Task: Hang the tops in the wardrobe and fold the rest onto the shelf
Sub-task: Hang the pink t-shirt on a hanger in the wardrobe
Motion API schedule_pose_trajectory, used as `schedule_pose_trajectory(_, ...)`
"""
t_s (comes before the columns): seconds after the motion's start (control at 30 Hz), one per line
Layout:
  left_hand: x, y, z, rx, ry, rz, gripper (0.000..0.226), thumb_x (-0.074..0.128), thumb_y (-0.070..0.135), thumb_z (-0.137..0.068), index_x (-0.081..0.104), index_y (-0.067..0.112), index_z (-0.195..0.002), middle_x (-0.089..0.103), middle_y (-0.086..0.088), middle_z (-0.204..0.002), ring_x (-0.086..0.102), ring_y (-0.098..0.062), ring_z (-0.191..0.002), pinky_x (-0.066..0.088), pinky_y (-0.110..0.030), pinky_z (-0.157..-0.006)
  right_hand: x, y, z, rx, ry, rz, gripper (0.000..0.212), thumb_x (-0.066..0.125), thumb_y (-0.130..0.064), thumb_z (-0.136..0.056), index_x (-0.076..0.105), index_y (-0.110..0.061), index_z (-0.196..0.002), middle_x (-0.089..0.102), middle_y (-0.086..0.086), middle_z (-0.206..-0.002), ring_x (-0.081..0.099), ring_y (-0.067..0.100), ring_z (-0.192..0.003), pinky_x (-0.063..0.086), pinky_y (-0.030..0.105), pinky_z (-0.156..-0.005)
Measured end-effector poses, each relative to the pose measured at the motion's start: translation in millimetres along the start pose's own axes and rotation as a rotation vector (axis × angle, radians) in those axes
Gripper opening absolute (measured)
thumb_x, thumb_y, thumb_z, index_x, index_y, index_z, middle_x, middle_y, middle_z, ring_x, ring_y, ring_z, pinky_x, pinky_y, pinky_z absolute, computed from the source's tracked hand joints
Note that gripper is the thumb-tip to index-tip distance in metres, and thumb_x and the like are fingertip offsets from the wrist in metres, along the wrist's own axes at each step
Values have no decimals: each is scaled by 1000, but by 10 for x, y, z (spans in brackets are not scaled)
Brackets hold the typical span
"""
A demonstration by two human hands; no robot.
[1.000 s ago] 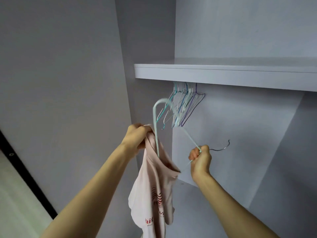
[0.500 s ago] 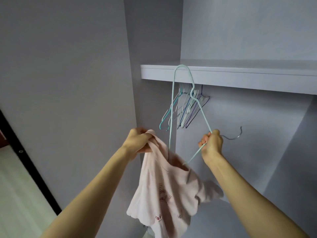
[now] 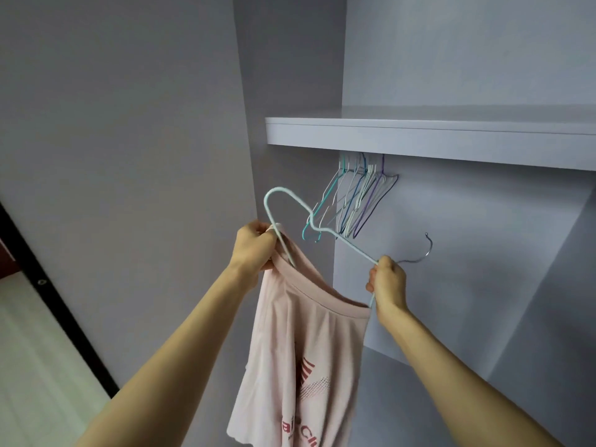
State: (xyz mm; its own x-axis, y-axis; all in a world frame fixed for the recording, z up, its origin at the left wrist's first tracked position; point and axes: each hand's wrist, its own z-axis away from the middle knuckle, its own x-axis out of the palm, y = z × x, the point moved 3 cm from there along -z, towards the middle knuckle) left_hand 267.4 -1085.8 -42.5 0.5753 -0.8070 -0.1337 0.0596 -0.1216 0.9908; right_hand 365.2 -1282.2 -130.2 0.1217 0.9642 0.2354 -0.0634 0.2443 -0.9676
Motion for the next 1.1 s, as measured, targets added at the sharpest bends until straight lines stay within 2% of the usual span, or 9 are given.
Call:
schedule_pose_trajectory(0.1,-16,18,6,2,24,-11,14,49,13,-90,57,9,-81,59,-12,-74,54,-24,-64,46,-32,-60,99,-73,-10,88,-23,-141,27,27,-11,-88,26,-19,-62,19,-9,-38,15,10,-35,16,18,-40)
schedule_pose_trajectory(0.2,48,103,39,13,-38,-33,15,50,15,-92,57,12,-79,55,-5,-67,52,-18,-54,44,-23,-49,250,-60,60,123,-66,-103,26,27,-16,-89,25,-19,-63,17,-7,-40,13,10,-36,14,20,-42)
schedule_pose_trajectory(0.4,-19,292,50,51,-70,35,19,50,16,-93,57,12,-76,49,-6,-64,43,-19,-55,35,-26,-52,316,199,183,140,-54,-95,29,29,-12,-90,26,-18,-63,22,-8,-39,17,10,-36,18,24,-42)
schedule_pose_trajectory(0.53,-163,278,21,70,-27,-16,22,43,7,-91,57,10,-75,58,0,-51,47,-17,-49,36,-25,-53,211,192,126,-54,-32,94,22,31,-15,-83,27,-17,-61,28,1,-53,23,17,-50,21,27,-50)
schedule_pose_trajectory(0.6,-305,210,-29,54,55,-36,20,42,1,-87,58,7,-78,58,-4,-59,51,-17,-53,44,-28,-56,148,40,76,-210,-24,253,22,35,-19,-83,34,-13,-62,39,9,-62,34,19,-59,27,31,-56)
schedule_pose_trajectory(0.73,-614,36,-137,50,218,-139,28,40,-8,-78,61,9,-71,60,-11,-69,62,-22,-57,59,-33,-54,32,-303,-12,-472,5,516,13,40,-1,-91,46,-4,-79,51,17,-79,44,23,-77,29,36,-68)
schedule_pose_trajectory(0.8,-669,-56,-163,37,247,-247,30,44,-7,-77,63,13,-66,62,-9,-69,64,-19,-49,58,-31,-50,42,-420,-26,-522,3,586,9,41,-2,-90,45,-4,-82,50,15,-79,45,26,-76,21,33,-62)
schedule_pose_trajectory(0.87,-692,-154,-196,5,253,-348,32,49,-6,-78,65,18,-63,62,-4,-65,62,-16,-41,60,-33,-58,65,-491,-31,-553,-12,668,7,41,-4,-90,44,-4,-84,49,14,-78,43,28,-74,19,30,-60)
schedule_pose_trajectory(1.1,-583,-236,-188,34,132,-702,30,45,-1,-77,66,20,-81,65,-5,-64,67,-26,-64,55,-31,-76,97,-641,-8,-606,-86,786,8,38,-9,-92,41,-4,-87,52,16,-82,45,31,-75,34,35,-66)
